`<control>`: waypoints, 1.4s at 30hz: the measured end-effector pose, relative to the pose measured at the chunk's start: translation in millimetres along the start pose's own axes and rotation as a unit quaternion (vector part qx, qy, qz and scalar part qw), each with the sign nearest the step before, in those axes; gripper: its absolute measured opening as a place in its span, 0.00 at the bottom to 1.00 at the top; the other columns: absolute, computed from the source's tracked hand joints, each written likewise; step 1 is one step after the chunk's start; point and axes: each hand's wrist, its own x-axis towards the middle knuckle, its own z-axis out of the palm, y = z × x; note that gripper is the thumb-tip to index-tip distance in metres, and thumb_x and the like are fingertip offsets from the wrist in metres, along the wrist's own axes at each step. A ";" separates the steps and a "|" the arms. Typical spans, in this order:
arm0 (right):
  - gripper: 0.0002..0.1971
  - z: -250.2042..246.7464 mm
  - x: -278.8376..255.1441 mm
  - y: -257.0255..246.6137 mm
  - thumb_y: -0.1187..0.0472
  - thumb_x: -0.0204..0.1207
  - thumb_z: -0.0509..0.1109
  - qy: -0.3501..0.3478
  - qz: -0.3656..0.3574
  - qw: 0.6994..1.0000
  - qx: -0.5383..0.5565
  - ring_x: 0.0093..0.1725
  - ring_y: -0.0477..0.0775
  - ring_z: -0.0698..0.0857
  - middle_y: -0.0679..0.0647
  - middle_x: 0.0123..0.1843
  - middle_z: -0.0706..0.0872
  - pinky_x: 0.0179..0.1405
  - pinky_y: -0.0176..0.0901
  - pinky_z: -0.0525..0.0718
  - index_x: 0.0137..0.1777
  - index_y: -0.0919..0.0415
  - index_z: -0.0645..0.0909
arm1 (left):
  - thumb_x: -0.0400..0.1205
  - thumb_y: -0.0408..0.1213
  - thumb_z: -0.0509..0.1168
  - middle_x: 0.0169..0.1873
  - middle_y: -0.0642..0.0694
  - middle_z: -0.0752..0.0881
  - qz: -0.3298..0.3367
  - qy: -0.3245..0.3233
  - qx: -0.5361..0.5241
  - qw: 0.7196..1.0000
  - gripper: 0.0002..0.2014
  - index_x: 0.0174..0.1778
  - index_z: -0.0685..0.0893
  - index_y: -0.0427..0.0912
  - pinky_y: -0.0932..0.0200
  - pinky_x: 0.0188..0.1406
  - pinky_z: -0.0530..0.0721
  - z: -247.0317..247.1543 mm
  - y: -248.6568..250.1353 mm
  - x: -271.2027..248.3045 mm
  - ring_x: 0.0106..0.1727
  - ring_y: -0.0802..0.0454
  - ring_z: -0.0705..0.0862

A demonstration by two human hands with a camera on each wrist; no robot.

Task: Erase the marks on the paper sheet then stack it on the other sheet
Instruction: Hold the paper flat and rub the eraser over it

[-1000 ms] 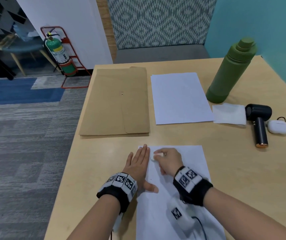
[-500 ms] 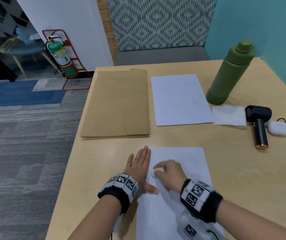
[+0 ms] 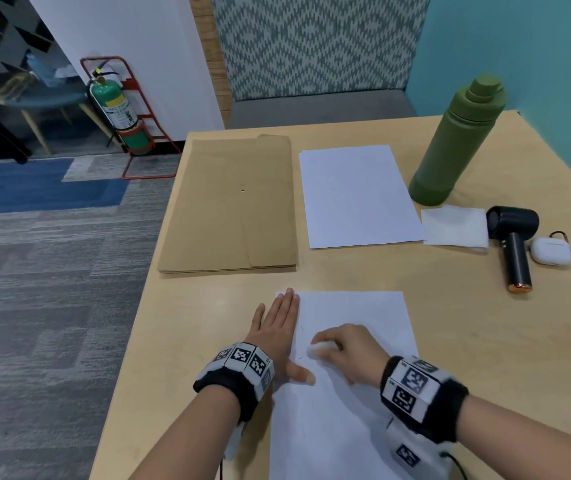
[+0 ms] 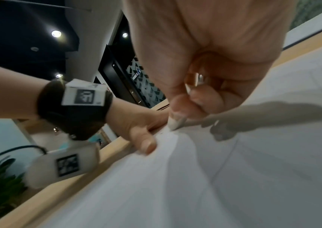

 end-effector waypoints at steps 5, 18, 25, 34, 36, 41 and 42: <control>0.13 -18.4 44.1 -13.9 0.59 0.74 0.68 0.100 0.014 0.995 -0.007 0.59 0.53 0.83 0.55 0.59 0.88 0.56 0.34 0.75 0.56 0.60 0.86 | 0.68 0.65 0.70 0.79 0.47 0.25 0.001 -0.003 0.002 1.000 0.66 0.78 0.25 0.40 0.47 0.76 0.28 -1.9 0.1 0.2 0.80 0.51 0.26; 0.13 -11.3 43.9 -5.3 0.57 0.75 0.67 0.064 -0.003 0.997 -0.036 0.63 0.54 0.82 0.55 0.61 0.87 0.63 0.39 0.74 0.58 0.56 0.85 | 0.67 0.64 0.71 0.77 0.50 0.23 0.001 -0.006 -0.006 1.000 0.66 0.78 0.24 0.41 0.48 0.75 0.27 0.5 -1.9 2.8 0.79 0.52 0.25; 0.07 4.3 4.2 8.4 0.55 0.76 0.66 0.031 -0.042 0.999 -0.010 0.45 0.47 0.85 0.47 0.41 0.89 0.51 0.41 0.79 0.45 0.51 0.86 | 0.67 0.64 0.71 0.78 0.48 0.24 0.004 0.004 -0.011 1.000 0.66 0.78 0.24 0.41 0.47 0.77 0.28 2.2 -1.8 2.2 0.79 0.53 0.25; 0.13 -9.8 49.4 -7.9 0.56 0.76 0.68 0.121 0.017 0.993 -0.004 0.64 0.54 0.82 0.54 0.63 0.86 0.66 0.40 0.74 0.59 0.55 0.85 | 0.66 0.67 0.70 0.79 0.47 0.25 0.000 -0.008 0.004 1.000 0.67 0.78 0.25 0.40 0.46 0.76 0.28 0.5 -1.8 4.5 0.80 0.51 0.26; 0.12 -3.0 36.6 -5.3 0.55 0.76 0.67 0.109 0.006 0.994 0.003 0.61 0.52 0.83 0.53 0.60 0.88 0.64 0.41 0.77 0.57 0.53 0.86 | 0.66 0.66 0.71 0.79 0.47 0.25 0.000 -0.002 -0.001 1.000 0.67 0.78 0.25 0.40 0.46 0.76 0.28 1.5 -2.0 4.4 0.80 0.51 0.26; 0.09 4.6 -4.7 2.5 0.56 0.75 0.68 -0.011 -0.020 0.999 -0.027 0.46 0.46 0.83 0.48 0.44 0.89 0.48 0.35 0.74 0.50 0.53 0.88 | 0.67 0.64 0.71 0.78 0.47 0.24 0.004 0.002 -0.009 1.000 0.67 0.78 0.24 0.40 0.47 0.76 0.27 1.7 -2.1 2.1 0.79 0.51 0.25; 0.10 1.8 1.4 1.7 0.55 0.74 0.68 -0.007 -0.020 0.999 -0.038 0.50 0.47 0.84 0.48 0.47 0.89 0.51 0.35 0.75 0.52 0.54 0.87 | 0.67 0.64 0.71 0.78 0.47 0.24 0.004 -0.001 -0.008 1.000 0.67 0.78 0.24 0.40 0.47 0.76 0.27 1.4 -2.1 2.1 0.79 0.51 0.25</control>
